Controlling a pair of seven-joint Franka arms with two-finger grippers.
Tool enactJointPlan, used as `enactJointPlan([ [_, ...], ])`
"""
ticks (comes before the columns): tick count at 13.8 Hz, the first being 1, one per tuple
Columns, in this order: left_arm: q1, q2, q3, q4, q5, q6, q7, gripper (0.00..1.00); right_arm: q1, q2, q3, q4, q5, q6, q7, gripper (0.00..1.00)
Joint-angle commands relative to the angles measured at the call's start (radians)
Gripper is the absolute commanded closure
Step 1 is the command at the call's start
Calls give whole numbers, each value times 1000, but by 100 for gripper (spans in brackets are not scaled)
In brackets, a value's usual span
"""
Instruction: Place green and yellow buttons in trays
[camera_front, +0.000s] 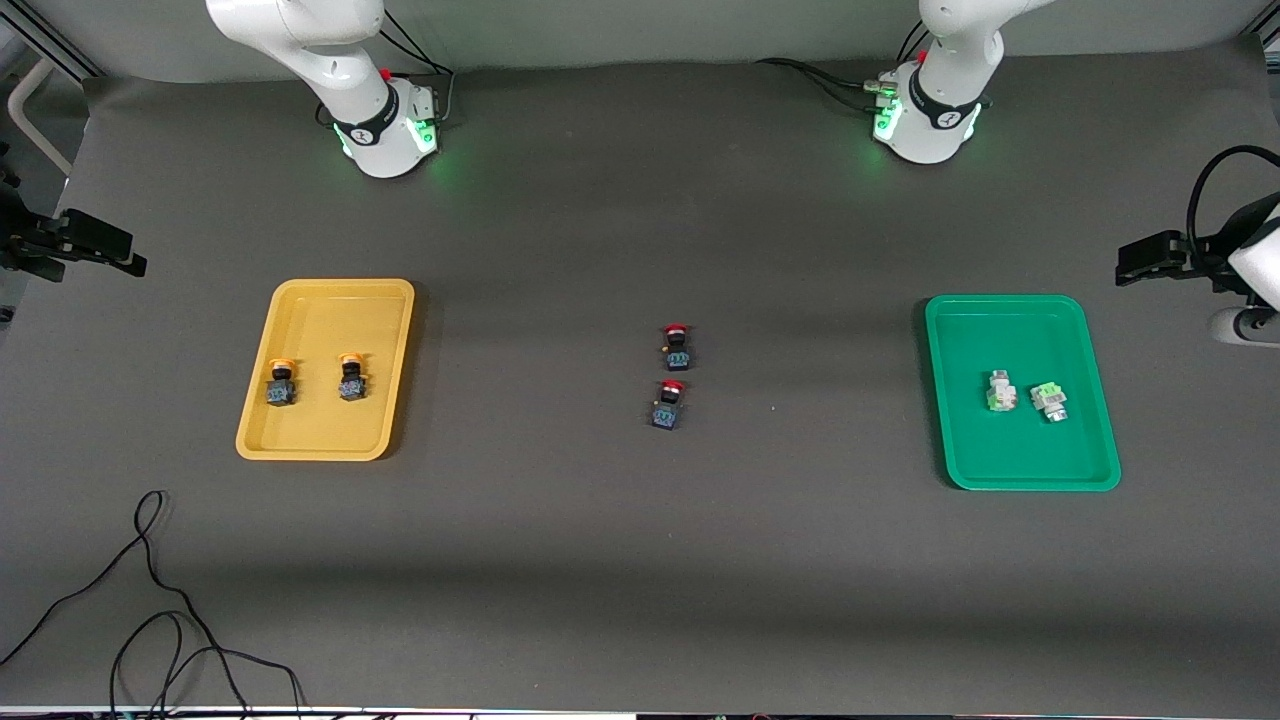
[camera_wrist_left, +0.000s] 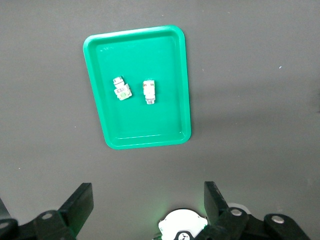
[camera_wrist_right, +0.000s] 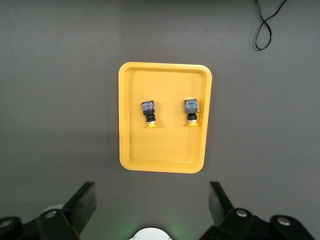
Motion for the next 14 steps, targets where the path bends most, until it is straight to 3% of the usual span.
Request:
enactJointPlan([
  [1,-47,-26,18,-10,-9,-16,-12,2,-9,-22,17,-20,-24,-5,26,0],
  [3,-92,-30,79,-10,-11,-18,-7,2,-8,-13,17,-24,-23,-2,28,0],
  [5,-262,-33,258,-10,-15,-18,-1,2,-18,-6,24,-21,-21,1,29,0],
  [7,-386,-45,385,-12,-17,-18,2,2,-21,-1,27,-17,-17,1,29,0],
  [9,-436,-72,436,-45,-18,0,5,2,-15,2,31,-12,-20,0,29,0],
  [14,-437,-204,442,-256,-37,128,4,2,15,2,28,-12,-30,0,32,0],
])
